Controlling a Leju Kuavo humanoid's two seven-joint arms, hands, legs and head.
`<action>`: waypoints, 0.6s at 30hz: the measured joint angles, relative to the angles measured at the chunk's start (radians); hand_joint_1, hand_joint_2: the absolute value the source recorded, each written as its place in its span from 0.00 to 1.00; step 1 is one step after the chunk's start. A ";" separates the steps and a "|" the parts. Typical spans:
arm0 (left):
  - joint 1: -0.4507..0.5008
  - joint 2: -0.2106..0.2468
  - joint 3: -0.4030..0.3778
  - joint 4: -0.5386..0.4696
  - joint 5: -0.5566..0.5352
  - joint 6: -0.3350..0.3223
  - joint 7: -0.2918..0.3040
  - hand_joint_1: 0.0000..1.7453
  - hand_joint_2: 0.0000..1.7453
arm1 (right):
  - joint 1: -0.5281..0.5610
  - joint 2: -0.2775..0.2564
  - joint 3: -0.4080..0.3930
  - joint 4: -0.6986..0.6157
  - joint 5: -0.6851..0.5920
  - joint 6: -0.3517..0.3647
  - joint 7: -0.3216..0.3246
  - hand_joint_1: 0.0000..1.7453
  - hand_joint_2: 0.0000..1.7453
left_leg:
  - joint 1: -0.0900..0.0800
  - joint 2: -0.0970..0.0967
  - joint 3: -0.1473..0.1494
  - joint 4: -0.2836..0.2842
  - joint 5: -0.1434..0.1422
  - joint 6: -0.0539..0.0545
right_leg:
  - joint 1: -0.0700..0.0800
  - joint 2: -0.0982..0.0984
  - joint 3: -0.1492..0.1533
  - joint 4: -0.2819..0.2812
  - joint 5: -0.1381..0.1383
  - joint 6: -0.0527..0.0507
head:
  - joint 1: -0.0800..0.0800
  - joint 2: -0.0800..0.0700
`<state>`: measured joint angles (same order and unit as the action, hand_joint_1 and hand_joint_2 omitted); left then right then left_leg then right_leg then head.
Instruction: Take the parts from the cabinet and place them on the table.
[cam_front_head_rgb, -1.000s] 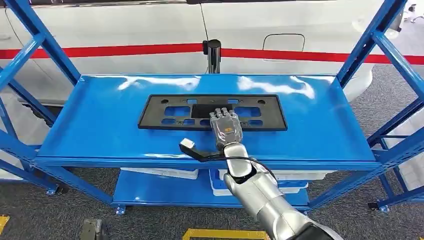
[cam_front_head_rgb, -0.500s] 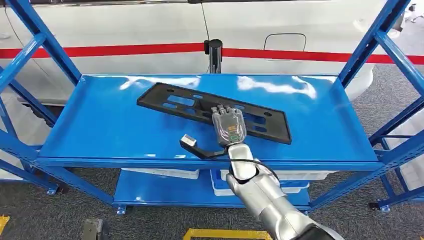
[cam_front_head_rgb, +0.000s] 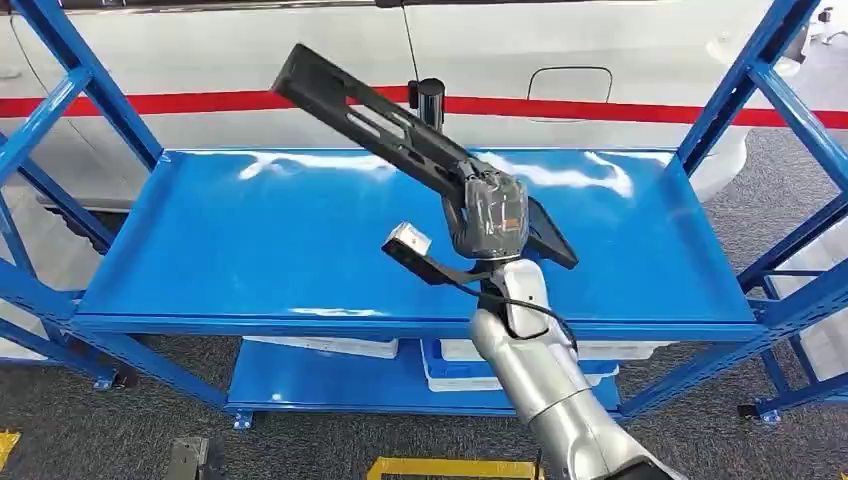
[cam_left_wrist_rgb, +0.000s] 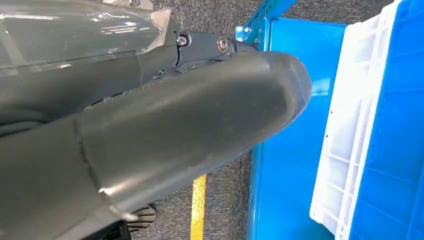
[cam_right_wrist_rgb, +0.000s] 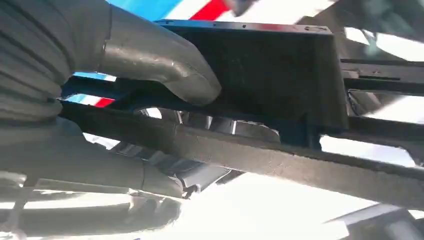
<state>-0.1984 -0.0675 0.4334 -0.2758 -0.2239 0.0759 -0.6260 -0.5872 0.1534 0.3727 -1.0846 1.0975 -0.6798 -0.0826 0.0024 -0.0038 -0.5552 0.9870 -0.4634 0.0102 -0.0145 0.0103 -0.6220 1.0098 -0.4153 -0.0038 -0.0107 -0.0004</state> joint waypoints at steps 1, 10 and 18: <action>0.000 0.000 0.000 0.000 0.000 0.000 0.000 0.00 0.00 | 0.000 0.001 -0.004 -0.023 -0.071 0.005 -0.032 1.00 1.00 | 0.000 0.000 0.000 0.000 0.000 0.000 | 0.000 0.000 0.000 0.000 0.000 0.000 | 0.000 0.000; 0.009 0.000 0.019 0.000 0.004 -0.013 -0.039 0.00 0.00 | 0.026 -0.007 -0.019 -0.285 -0.711 0.242 -0.224 1.00 1.00 | 0.000 0.000 0.000 0.000 -0.001 0.001 | 0.000 0.000 0.000 0.000 0.000 0.000 | 0.000 0.000; 0.013 0.000 0.026 0.000 0.001 0.032 -0.058 0.00 1.00 | 0.067 -0.035 -0.027 -0.441 -0.885 0.361 -0.253 1.00 1.00 | 0.000 0.000 0.000 0.000 -0.001 0.001 | 0.000 0.000 0.000 0.000 0.000 0.000 | 0.000 0.000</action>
<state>-0.1858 -0.0675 0.4589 -0.2758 -0.2232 0.1075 -0.6844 -0.5200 0.1187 0.3452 -1.5254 0.2125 -0.3187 -0.3361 0.0022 -0.0036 -0.5555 0.9870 -0.4643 0.0112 -0.0149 0.0104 -0.6225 1.0098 -0.4154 -0.0038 -0.0111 0.0000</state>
